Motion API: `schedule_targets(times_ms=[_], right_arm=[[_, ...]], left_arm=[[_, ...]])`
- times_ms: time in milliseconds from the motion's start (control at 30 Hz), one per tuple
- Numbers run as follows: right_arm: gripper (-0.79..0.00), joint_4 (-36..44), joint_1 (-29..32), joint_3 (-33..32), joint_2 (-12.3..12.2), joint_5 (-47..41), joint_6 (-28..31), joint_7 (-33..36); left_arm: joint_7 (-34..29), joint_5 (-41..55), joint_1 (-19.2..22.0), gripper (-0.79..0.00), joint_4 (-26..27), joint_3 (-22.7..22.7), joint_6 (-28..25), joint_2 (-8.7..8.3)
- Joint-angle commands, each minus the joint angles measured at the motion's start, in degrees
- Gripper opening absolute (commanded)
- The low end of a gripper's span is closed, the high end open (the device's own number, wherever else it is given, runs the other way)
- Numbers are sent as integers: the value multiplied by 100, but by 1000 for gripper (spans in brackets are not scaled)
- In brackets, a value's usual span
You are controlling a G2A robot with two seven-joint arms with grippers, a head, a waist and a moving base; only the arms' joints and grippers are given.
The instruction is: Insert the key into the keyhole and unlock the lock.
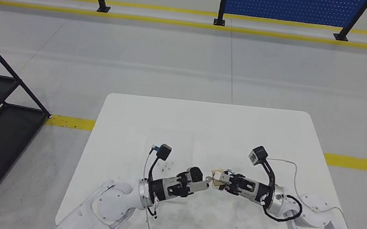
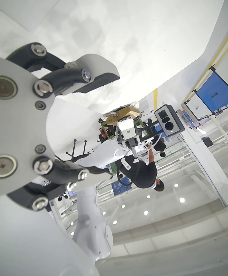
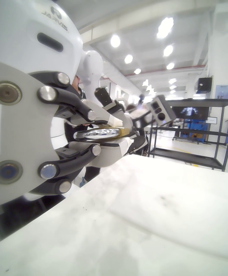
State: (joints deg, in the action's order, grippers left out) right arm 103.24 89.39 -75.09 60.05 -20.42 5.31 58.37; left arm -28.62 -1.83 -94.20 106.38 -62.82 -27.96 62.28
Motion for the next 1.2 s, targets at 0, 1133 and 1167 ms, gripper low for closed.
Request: schedule_targets(times_ms=[0,1133,1167], right_arm=[[-785,11,1,-5,-3,-19,17,-12],[-785,173,40,-4,-84,-79,61,-32],[-785,175,39,-4,-86,-78,59,-32]], left_arm=[[0,40,14,-299,-30,17,-8,3],[-83,298,202,-600,-180,178,15,20],[-85,306,207,-613,-183,183,22,21]])
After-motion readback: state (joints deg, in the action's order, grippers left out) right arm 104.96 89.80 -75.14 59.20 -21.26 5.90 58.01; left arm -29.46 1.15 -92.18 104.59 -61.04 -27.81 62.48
